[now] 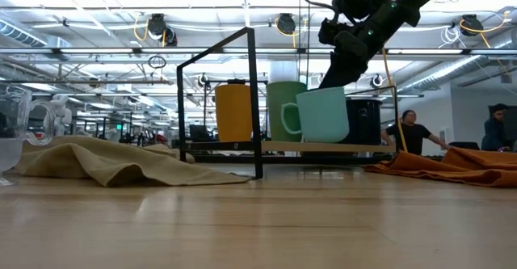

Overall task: Stack small to large cups/mugs on shelf
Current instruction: Put the light blue mug on the shelf

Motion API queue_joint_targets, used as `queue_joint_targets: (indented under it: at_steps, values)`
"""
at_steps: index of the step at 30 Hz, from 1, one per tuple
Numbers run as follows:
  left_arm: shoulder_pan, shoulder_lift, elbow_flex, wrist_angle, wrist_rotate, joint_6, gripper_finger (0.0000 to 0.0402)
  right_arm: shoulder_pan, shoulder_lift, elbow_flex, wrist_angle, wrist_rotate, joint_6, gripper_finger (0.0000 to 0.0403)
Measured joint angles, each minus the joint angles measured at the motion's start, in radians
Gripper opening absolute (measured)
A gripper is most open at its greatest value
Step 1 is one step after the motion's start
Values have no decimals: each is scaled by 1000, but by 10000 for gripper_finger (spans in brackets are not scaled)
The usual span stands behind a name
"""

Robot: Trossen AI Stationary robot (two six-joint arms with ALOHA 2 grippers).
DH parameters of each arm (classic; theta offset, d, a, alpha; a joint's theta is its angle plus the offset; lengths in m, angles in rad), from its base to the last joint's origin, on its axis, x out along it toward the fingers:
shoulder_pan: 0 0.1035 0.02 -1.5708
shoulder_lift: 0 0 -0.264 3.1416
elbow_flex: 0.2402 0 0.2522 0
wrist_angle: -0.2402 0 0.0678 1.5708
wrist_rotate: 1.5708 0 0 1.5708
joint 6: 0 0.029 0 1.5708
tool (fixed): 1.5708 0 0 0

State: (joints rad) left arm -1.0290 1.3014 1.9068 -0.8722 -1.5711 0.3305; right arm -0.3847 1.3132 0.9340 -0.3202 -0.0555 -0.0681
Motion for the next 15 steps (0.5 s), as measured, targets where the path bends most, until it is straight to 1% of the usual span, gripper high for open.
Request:
queue_joint_targets:
  at_steps: [15]
  values:
    - [0, 0, 0, 0, 0, 0, 113, 0, 0, 2, 4, -1, -23, 110]
